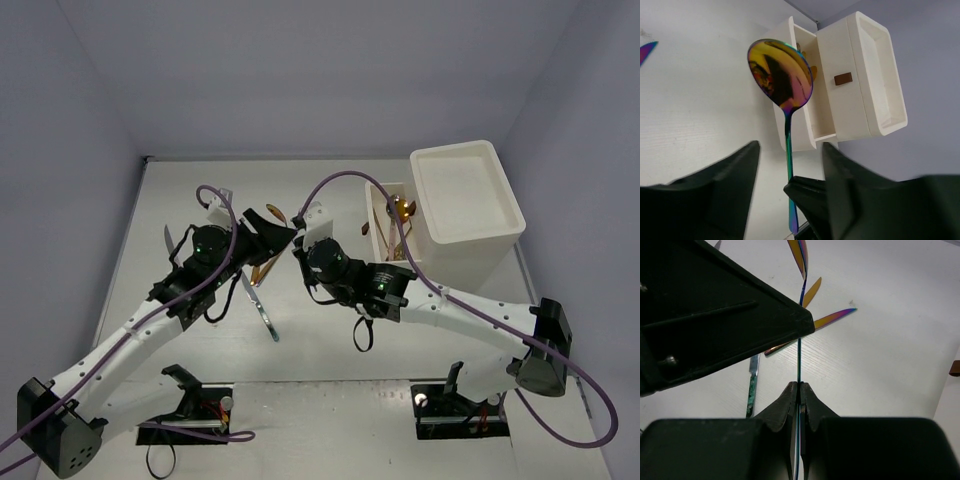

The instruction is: Sort the eating utensils into containers

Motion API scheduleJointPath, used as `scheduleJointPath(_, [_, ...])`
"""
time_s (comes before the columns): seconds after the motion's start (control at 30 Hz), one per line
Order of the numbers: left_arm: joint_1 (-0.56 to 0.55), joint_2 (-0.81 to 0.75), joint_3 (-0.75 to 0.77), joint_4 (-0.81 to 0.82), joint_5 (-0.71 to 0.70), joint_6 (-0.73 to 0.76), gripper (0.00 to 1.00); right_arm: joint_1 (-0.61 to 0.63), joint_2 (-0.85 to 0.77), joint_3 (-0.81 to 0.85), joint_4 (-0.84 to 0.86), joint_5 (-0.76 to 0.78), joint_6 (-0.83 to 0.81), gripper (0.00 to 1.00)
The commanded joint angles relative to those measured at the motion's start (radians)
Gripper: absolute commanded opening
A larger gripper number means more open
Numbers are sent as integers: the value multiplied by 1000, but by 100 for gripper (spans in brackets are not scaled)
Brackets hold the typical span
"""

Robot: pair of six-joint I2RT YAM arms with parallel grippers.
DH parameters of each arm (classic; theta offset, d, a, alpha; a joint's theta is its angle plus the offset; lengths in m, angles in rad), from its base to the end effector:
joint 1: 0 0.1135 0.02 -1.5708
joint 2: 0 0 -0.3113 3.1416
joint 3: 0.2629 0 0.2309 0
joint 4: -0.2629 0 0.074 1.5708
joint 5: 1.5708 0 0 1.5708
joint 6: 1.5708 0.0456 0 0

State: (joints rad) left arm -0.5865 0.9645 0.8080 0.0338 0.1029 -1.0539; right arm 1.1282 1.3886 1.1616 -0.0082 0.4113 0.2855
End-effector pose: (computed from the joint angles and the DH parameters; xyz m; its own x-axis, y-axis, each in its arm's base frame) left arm 0.1562 -0.1094 0.3792 -0.6028 -0.6377 -0.4795 0.2254 0.4404 -0.8690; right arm 0.1479 0.2696 0.4010 -0.2821 0.0075 -0.9593 -0.6069 0.7731 0.1845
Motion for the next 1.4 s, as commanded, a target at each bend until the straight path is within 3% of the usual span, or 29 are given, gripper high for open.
scheduleJointPath(0.0, [-7, -42, 77, -84, -69, 114, 59, -39, -50, 9, 28, 64, -3, 0])
scheduleJointPath(0.23, [-7, -90, 192, -286, -169, 304, 66, -154, -115, -18, -27, 48, -18, 0])
scheduleJointPath(0.5, [-5, -112, 272, -533, -328, 613, 69, -384, -147, -42, -85, -29, -76, 0])
scheduleJointPath(0.77, [17, -130, 224, -569, -428, 824, 77, -593, -71, -65, -84, -121, -119, 0])
scheduleJointPath(0.93, [75, -142, 116, -491, -337, 846, 77, -639, -2, -61, -82, -138, -138, 0])
scheduleJointPath(1.03, [96, -137, 44, -439, -267, 827, 77, -642, 12, -49, -84, -165, -141, 13])
scheduleJointPath(1.07, [101, -133, 36, -433, -258, 824, 77, -642, 9, -48, -84, -172, -144, 25])
scheduleJointPath(1.13, [109, -121, 37, -431, -234, 823, 77, -635, -2, -42, -84, -178, -143, 37])
scheduleJointPath(1.37, [129, -129, 31, -437, -221, 835, 77, -541, -33, 1, -83, -171, -162, 45])
